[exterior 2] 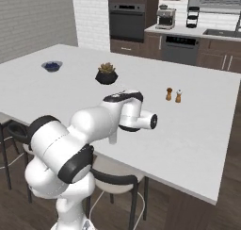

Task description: Take a straw from the drawer in front and place it inside the glass cup on the dining counter.

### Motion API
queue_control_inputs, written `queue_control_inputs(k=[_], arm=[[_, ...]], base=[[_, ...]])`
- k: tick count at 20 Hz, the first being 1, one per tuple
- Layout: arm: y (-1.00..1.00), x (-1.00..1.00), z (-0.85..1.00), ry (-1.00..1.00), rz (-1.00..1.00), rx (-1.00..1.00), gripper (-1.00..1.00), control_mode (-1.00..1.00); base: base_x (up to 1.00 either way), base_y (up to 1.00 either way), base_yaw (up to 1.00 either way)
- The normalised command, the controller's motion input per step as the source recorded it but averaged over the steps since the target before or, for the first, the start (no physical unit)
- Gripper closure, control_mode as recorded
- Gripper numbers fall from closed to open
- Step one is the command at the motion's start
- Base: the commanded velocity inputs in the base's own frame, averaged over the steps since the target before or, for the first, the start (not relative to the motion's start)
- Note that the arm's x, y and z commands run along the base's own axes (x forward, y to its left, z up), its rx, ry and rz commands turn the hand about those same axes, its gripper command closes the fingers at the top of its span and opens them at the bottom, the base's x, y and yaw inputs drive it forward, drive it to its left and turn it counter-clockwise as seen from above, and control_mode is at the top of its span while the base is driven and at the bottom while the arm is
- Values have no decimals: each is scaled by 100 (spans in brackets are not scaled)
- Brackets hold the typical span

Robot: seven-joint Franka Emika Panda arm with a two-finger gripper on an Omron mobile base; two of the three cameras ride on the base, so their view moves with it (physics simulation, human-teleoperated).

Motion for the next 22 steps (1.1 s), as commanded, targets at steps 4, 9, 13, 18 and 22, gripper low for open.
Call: queue_control_inputs(k=[4, 9, 13, 18, 22], arm=[[0, 0, -2, 0, 0, 6, 100, -100], [5, 0, 0, 0, 0, 5, 100, -100], [22, 0, 0, 0, 0, 3, 100, -100], [15, 0, 0, 0, 0, 1, 100, -100], [1, 0, 0, 0, 0, 0, 100, -100]], base=[[0, 0, 0], [0, 0, 0], [0, 0, 0], [0, 0, 0], [0, 0, 0]])
